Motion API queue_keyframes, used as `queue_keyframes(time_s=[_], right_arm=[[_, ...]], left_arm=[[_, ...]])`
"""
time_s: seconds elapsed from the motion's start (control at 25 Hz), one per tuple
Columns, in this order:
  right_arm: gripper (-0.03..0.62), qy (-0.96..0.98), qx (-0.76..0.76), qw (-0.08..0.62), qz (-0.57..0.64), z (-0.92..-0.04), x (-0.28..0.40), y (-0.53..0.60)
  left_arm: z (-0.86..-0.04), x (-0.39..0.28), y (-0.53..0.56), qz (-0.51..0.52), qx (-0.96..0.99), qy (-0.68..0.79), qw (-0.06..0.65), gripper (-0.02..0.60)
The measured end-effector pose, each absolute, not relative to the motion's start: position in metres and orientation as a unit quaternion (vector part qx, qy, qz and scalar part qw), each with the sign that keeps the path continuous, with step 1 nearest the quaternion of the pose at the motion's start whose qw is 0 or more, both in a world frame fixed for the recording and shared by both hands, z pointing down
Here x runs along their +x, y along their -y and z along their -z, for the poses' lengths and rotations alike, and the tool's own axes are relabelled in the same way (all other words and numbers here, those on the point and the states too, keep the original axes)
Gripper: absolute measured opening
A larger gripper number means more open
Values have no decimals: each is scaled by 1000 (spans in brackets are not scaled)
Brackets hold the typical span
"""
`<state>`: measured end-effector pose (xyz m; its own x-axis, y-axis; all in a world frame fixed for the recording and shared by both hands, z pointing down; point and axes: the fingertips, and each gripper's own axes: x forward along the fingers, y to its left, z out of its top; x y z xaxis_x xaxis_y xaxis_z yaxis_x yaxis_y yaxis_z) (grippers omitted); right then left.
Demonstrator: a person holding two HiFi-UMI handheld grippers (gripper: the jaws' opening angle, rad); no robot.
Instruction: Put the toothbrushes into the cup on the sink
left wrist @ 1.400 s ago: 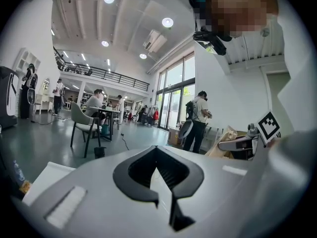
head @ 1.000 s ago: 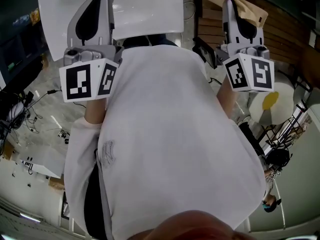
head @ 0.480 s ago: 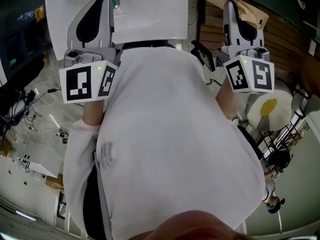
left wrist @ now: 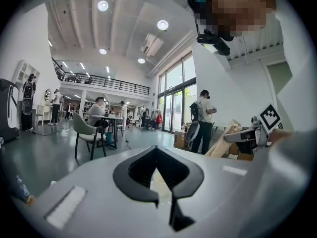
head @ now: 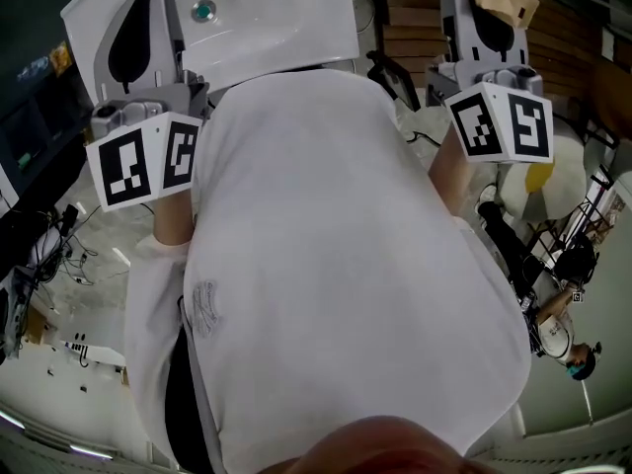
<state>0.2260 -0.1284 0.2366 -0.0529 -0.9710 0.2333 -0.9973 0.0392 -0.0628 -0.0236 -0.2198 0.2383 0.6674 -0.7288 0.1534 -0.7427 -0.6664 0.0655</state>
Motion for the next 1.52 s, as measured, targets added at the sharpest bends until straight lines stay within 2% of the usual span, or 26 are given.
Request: queue_keyframes(time_s=[1.04, 1.52], right_arm=[[49, 714, 695, 53, -68, -219, 244, 154], [49, 734, 676, 50, -42, -212, 232, 175]], left_arm=[[-248, -15, 231, -51, 910, 407, 62, 2], [-234, -3, 224, -38, 917, 394, 46, 2]])
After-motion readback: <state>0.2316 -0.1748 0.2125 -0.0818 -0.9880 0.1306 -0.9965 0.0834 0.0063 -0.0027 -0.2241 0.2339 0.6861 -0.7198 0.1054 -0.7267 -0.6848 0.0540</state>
